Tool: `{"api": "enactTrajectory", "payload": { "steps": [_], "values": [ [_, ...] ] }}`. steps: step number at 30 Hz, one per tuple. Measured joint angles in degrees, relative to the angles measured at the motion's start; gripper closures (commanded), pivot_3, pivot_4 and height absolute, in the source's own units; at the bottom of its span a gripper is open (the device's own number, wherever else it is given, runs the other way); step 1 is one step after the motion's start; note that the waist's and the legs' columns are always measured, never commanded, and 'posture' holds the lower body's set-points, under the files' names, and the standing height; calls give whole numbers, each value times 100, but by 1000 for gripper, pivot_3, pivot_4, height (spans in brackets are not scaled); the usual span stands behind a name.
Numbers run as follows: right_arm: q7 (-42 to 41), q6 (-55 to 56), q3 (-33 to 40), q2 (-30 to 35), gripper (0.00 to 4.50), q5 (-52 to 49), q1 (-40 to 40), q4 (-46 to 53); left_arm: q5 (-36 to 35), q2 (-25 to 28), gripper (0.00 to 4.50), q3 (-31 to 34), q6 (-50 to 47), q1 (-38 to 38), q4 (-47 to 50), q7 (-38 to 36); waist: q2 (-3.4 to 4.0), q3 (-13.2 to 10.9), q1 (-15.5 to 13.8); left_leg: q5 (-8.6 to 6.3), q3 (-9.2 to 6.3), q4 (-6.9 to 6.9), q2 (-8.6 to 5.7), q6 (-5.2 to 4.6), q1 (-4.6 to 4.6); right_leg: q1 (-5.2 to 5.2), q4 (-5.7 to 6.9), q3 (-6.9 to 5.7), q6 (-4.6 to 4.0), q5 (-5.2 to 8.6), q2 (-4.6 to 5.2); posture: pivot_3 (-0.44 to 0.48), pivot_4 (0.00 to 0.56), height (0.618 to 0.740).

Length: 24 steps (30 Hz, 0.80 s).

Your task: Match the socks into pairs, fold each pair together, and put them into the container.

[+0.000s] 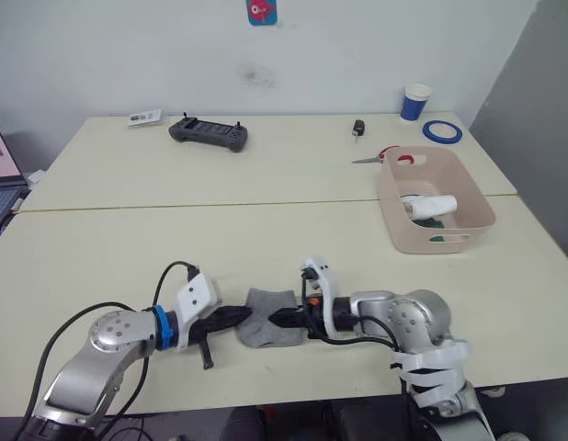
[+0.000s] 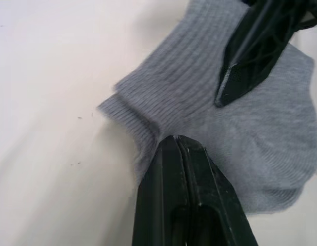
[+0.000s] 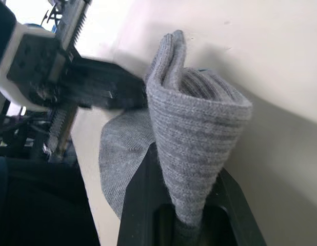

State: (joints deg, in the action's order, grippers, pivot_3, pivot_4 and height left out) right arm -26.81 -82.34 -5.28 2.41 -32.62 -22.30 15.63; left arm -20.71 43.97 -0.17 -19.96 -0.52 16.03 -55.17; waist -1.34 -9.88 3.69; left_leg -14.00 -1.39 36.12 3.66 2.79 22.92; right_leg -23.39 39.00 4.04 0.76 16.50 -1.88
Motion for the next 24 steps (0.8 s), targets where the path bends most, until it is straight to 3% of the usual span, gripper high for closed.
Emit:
{"api": "enactTrajectory", "payload": {
  "steps": [3,6,14,19,22,24],
  "values": [
    [81,95,456,483,4474,-18,246,583,-278,-125,4500,49,-305,674,1,-5,-7,-8,-74,0,4,1,-6,1,4,-2,-2,0,4,-1,3,0,150,740],
    [88,264,793,924,4500,-75,648,1291,-587,-316,3961,9,-660,1480,22,-59,-12,-9,-86,0,3,0,-4,0,2,0,-3,0,10,2,-1,0,150,740],
    [351,621,1813,985,4500,-462,2164,2885,-1169,-548,1505,-495,-1514,2887,14,-512,-12,-9,-22,-1,-5,-5,1,-1,0,-2,2,4,19,9,-15,0,150,740],
    [580,1040,2727,1376,4500,-584,1816,3285,-1314,-552,46,-674,-1853,3379,-28,-720,-12,-12,-27,1,0,1,-3,1,-4,3,5,5,20,7,-11,0,150,740],
    [531,1218,3112,2214,4500,-573,1343,3214,-1342,-620,46,-680,-2058,3697,-93,-671,-8,-19,-39,1,0,6,-10,1,-4,10,5,9,20,6,-10,0,150,740],
    [309,1602,3206,3324,4500,-360,860,2859,-1442,-676,46,-685,-2322,4020,-100,-620,-2,-36,-41,1,5,8,-22,1,-2,11,1,15,22,5,-1,0,150,740]
  ]
}}
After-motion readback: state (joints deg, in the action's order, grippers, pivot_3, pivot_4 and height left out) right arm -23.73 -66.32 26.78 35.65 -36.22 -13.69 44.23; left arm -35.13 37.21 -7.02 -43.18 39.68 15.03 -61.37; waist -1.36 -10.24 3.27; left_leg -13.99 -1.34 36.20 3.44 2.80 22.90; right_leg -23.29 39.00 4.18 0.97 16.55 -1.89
